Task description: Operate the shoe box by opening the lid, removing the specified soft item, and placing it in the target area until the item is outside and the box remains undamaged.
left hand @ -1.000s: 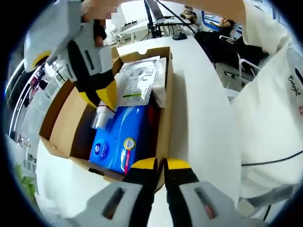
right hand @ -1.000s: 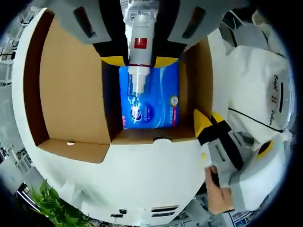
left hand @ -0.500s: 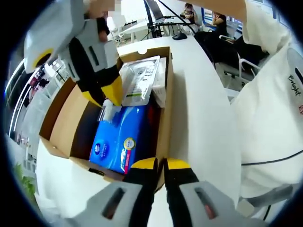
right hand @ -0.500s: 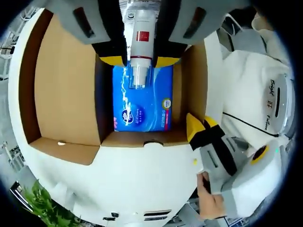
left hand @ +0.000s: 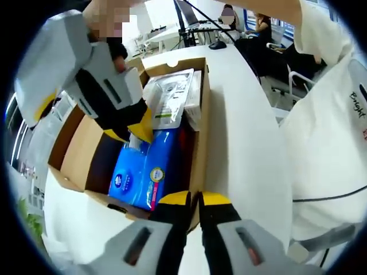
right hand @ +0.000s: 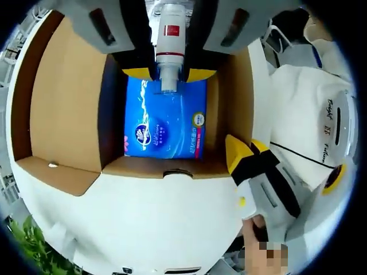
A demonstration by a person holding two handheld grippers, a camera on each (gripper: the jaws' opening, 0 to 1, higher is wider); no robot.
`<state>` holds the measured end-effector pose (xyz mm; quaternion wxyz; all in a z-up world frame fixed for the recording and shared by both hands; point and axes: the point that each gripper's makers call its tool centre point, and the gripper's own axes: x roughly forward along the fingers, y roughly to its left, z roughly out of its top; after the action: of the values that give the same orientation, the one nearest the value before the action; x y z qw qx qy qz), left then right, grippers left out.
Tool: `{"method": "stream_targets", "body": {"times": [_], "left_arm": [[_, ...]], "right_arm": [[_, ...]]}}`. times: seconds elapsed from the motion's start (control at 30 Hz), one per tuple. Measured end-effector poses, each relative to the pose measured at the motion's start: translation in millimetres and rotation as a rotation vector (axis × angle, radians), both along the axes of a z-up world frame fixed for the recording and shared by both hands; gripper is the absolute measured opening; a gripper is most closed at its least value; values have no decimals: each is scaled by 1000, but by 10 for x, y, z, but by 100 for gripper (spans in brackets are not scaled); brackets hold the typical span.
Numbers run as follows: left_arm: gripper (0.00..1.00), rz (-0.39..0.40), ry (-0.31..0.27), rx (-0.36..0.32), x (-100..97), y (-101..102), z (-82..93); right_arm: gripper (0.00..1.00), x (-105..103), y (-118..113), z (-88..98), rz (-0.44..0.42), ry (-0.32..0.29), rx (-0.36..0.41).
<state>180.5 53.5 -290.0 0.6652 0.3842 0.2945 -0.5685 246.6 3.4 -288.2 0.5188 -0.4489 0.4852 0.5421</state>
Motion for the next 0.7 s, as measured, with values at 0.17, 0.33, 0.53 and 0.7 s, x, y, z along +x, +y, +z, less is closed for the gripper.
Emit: {"method": "stream_targets", "body": {"times": [0.17, 0.33, 0.53, 0.7], "left_arm": [[6, -1, 1, 0, 3, -2, -2], [6, 1, -1, 0, 2, -2, -4], [6, 1, -1, 0, -2, -3, -5], [6, 3, -2, -1, -1, -3, -7]], "right_arm": [[20, 26, 48, -14, 5, 2, 7], [19, 68, 87, -25, 16, -1, 2], [19, 89, 60, 51, 13, -25, 6], [19, 51, 68, 185, 5, -49, 72]]}}
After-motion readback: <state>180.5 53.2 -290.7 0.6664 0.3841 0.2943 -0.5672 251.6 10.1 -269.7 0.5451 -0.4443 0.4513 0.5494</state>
